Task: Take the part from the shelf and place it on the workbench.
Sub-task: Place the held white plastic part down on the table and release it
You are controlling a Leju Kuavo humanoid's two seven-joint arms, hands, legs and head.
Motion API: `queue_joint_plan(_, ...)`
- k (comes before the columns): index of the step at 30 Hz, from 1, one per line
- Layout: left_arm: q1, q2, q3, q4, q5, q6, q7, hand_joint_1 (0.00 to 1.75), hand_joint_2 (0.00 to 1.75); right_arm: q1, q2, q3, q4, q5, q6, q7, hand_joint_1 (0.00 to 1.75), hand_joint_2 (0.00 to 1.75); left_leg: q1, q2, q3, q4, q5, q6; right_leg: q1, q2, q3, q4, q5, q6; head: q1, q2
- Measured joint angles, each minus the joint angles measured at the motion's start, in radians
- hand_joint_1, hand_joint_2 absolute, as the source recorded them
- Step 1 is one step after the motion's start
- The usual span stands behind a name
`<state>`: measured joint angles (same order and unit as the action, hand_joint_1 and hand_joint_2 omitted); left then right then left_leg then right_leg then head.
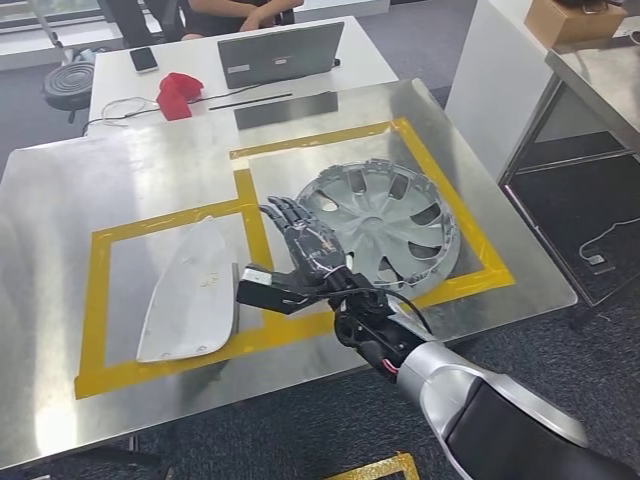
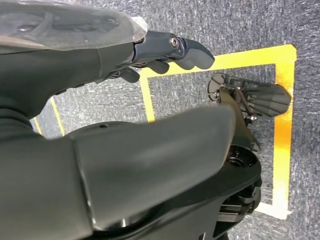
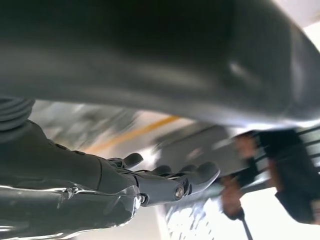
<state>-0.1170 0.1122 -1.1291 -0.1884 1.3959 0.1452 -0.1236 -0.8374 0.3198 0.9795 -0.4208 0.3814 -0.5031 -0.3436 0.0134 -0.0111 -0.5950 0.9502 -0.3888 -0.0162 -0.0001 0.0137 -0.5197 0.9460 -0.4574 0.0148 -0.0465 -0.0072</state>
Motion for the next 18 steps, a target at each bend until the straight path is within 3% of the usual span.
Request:
queue_joint_plan(1,0.0,0.0,0.0,0.0,0.003,0.0,0.003,0.0,0.0,0.005,0.007,-0.024,-0.034,-0.13,0.069,-0.076,0.0,0.0,0.0,0.0,0.0,0.0,0.0,0.0,0.0,0.0,0.0,0.0,0.0,0.0,0.0,0.0)
queue_joint_plan(3,0.001,0.0,0.001,0.0,0.007,0.002,0.009,0.0,0.0,0.018,0.015,-0.062,-0.117,-0.361,0.227,-0.15,0.0,0.0,0.0,-0.001,0.0,-0.001,0.001,-0.001,0.0,-0.001,0.0,0.0,0.0,0.0,0.0,0.0)
queue_joint_plan(8,0.003,0.0,0.002,0.0,0.011,0.01,0.01,0.0,0.0,0.092,0.01,-0.13,-0.381,-0.845,0.619,-0.205,0.0,0.0,0.0,0.0,0.001,-0.001,0.001,-0.001,0.0,-0.001,-0.002,0.0,0.0,0.0,0.0,0.0)
queue_joint_plan(12,0.007,0.0,0.003,0.0,0.008,0.011,0.008,0.0,0.0,0.154,-0.032,-0.184,-0.588,-1.0,0.729,-0.214,0.0,0.0,0.0,-0.001,0.001,-0.001,0.001,-0.001,0.0,-0.001,-0.002,-0.001,-0.001,-0.002,0.0,0.0)
queue_joint_plan(18,0.01,0.0,0.005,0.0,0.011,0.013,0.015,0.0,0.0,0.274,-0.101,-0.25,-0.808,-1.069,0.83,-0.202,0.0,0.0,0.0,0.001,0.002,-0.001,0.0,-0.001,-0.001,0.0,-0.002,-0.001,0.0,-0.002,0.0,0.0)
